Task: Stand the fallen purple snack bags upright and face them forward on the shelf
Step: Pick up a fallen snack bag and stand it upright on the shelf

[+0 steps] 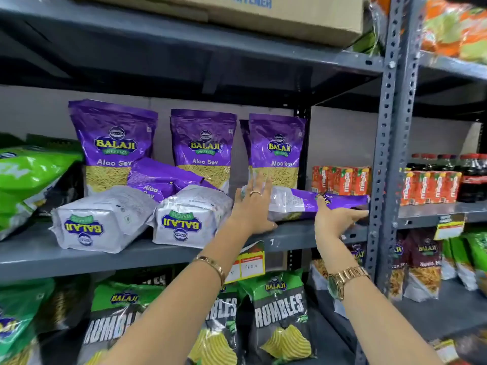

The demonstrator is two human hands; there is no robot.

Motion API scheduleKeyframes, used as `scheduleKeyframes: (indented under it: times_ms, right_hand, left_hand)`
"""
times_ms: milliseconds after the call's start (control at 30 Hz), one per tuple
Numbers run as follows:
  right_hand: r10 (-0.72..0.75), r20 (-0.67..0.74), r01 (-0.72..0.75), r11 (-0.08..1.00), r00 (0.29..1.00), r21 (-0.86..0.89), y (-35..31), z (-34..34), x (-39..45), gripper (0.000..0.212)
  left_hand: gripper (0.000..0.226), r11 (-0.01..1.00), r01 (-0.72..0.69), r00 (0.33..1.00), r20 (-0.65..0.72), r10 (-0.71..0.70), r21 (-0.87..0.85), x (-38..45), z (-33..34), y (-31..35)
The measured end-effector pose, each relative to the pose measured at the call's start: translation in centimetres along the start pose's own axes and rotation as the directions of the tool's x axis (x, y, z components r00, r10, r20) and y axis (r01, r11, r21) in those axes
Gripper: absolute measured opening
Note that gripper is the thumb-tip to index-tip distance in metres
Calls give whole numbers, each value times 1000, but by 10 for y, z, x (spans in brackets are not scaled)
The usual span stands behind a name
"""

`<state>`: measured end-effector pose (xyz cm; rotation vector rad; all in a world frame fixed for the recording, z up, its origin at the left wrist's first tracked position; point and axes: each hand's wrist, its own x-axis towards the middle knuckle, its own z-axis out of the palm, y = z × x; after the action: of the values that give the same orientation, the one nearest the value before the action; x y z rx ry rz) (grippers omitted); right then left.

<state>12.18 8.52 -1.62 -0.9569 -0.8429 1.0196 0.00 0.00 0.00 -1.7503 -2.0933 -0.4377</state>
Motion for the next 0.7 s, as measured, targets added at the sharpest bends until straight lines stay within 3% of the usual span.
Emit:
scheduleKeyframes:
  times_ms: [167,267,433,600,700]
  right_hand:
    - [261,62,-267,954,963,134,-2,11,16,69]
    - [234,57,-238,969,971,72,-3,17,24,44]
    - [4,55,-2,1000,998,-29,-26,28,32,29]
    - [-264,141,284,947,954,-148,-66,48,33,18]
    - [-368,214,410,888,905,-208,-87,55,29,36]
  left_hand:
    - [87,998,55,998,-1,-55,34,4,11,-8]
    - [73,999,52,992,-119,-52,-3,5,13,-6]
    - [74,992,109,972,-202,-119,-62,5,16,-5]
    - [83,979,172,936,-291,-198,-113,8,19,7]
    - [81,967,203,951,-204,-232,-152,12,21,19]
